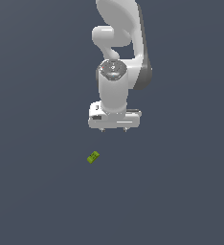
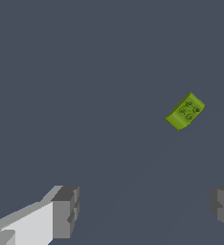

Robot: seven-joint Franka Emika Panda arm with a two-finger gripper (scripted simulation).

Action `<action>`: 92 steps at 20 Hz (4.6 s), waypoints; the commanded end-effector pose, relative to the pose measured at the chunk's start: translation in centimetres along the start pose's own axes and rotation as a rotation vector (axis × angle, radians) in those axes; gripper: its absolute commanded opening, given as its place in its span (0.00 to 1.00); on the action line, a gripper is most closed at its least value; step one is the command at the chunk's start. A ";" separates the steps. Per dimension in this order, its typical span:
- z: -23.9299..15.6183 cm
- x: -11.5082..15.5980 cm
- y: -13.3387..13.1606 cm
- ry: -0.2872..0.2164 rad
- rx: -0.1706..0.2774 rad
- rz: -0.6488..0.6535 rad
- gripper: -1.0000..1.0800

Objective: Pick up the object and move it to a goal position.

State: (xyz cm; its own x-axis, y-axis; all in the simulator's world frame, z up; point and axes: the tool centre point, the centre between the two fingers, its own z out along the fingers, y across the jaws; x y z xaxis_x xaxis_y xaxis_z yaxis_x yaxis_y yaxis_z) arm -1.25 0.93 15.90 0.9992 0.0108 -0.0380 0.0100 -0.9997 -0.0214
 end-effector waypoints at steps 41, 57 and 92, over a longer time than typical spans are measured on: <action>7.7 6.0 8.7 0.038 -0.001 0.634 0.96; 10.0 6.4 10.5 0.043 -0.006 0.728 0.96; 11.3 6.3 7.8 0.044 -0.006 0.733 0.00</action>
State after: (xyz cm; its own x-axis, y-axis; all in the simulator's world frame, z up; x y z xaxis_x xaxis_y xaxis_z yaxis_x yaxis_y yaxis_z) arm 4.69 -7.27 3.46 0.7494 -0.6622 -0.0012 -0.6622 -0.7494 0.0011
